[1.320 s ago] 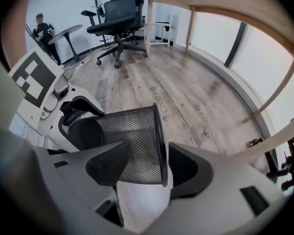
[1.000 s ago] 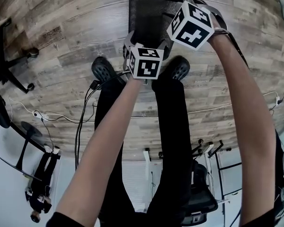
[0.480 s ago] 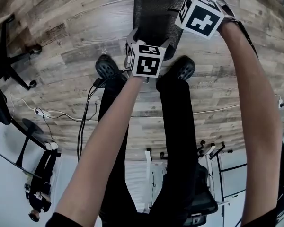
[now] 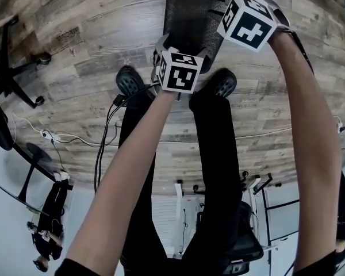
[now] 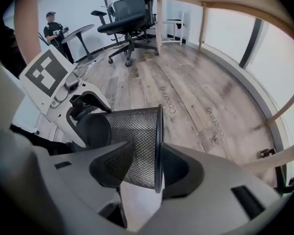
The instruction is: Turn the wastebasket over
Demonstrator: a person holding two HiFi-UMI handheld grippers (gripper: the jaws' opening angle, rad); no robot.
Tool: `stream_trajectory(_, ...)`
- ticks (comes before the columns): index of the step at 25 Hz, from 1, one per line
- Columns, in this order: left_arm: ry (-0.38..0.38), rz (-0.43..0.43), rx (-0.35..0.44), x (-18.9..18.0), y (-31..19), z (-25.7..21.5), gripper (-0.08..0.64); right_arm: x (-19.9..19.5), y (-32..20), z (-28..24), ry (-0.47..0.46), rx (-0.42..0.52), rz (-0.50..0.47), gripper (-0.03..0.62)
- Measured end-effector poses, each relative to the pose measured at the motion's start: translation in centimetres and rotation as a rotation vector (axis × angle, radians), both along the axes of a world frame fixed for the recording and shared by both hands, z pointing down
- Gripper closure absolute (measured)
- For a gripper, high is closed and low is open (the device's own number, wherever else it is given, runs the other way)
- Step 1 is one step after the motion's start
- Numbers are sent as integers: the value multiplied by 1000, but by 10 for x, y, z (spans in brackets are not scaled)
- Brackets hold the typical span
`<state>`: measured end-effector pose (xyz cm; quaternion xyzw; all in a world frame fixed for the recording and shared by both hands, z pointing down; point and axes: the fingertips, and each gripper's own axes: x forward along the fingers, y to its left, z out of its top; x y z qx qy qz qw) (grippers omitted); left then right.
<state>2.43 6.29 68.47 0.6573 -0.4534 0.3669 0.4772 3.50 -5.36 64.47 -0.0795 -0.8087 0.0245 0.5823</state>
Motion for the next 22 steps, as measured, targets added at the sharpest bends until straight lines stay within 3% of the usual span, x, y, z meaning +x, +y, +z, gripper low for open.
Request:
stream_trajectory(11, -25, 40, -4, 4, 26, -10, 114, 5, 25, -30, -41, 11, -12, 467)
stream_trajectory(22, 7, 121, -17, -5, 61, -18, 114, -4, 67, -66, -110, -91, 6, 520)
